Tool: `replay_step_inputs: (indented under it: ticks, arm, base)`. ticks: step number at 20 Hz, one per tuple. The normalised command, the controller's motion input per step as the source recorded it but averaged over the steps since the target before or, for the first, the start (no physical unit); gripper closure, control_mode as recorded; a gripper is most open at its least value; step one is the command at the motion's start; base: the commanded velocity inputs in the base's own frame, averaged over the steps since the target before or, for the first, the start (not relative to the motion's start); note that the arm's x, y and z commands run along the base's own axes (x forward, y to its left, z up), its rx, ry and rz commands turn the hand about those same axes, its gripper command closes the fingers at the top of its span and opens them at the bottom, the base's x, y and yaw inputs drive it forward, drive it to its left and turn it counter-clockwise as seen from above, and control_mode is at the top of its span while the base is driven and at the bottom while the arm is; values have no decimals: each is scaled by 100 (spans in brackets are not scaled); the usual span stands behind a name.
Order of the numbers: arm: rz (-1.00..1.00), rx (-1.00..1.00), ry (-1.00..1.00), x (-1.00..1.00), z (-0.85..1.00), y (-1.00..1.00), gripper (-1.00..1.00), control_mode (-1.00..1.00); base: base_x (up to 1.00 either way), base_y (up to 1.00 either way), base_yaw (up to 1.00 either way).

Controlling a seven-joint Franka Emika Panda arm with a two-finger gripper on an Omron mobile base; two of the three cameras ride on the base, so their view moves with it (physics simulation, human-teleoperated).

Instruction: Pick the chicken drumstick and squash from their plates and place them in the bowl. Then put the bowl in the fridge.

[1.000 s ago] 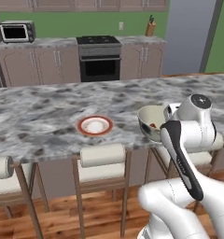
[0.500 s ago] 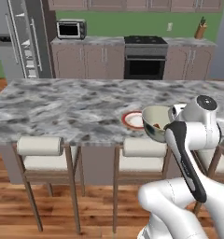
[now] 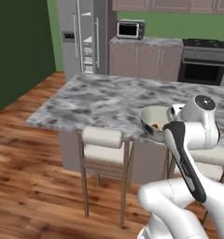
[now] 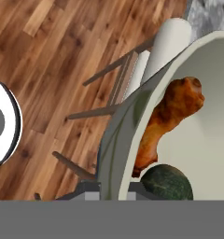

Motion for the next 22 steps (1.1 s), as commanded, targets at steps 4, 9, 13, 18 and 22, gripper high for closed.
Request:
replay_step_inputs:
  ticks: [4, 9, 13, 18, 22]
  arm:
    - [0, 0, 0, 0, 0, 0, 100, 100]
    - [0, 0, 0, 0, 0, 0, 100, 100]
    - [0, 0, 0, 0, 0, 0, 100, 100]
    - [0, 0, 0, 0, 0, 0, 100, 100]
    - [0, 0, 0, 0, 0, 0, 100, 100]
  base:
    - [28, 82, 19]
    - [40, 90, 6]
    - [48, 94, 0]
    - [49, 93, 0]
    - [52, 89, 0]
